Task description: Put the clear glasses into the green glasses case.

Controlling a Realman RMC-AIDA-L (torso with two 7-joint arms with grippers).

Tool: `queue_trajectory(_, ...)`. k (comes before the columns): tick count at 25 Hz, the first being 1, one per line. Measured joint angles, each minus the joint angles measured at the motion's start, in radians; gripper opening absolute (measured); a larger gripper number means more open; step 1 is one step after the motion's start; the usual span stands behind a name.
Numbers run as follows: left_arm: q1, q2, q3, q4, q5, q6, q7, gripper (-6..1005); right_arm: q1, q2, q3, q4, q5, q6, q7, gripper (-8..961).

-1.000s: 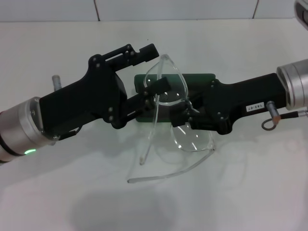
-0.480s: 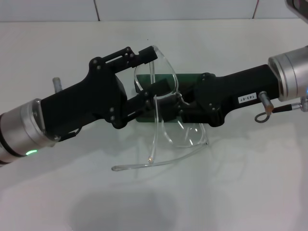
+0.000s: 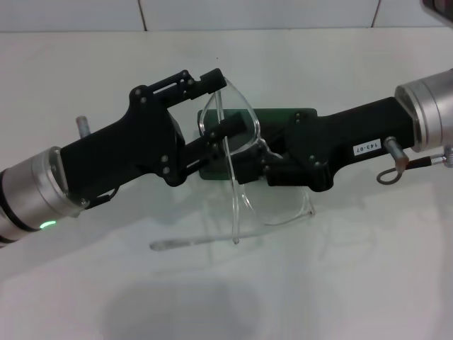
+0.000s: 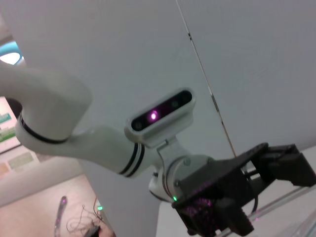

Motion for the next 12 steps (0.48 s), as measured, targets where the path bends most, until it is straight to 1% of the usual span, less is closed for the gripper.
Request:
queue_trajectory(5,0.0,0.0,0.0,0.011,-0.009,0.002,0.006,558,-0.006,-0.003,0.013,0.006,0.023,-0.001,0.019,107)
queue_trajectory(12,0.0,0.002,0.001,0.025,-0.012,0.04,0.022,557,-0.014,-0.007,0.097,0.041,0.029,0.004,0.025,107)
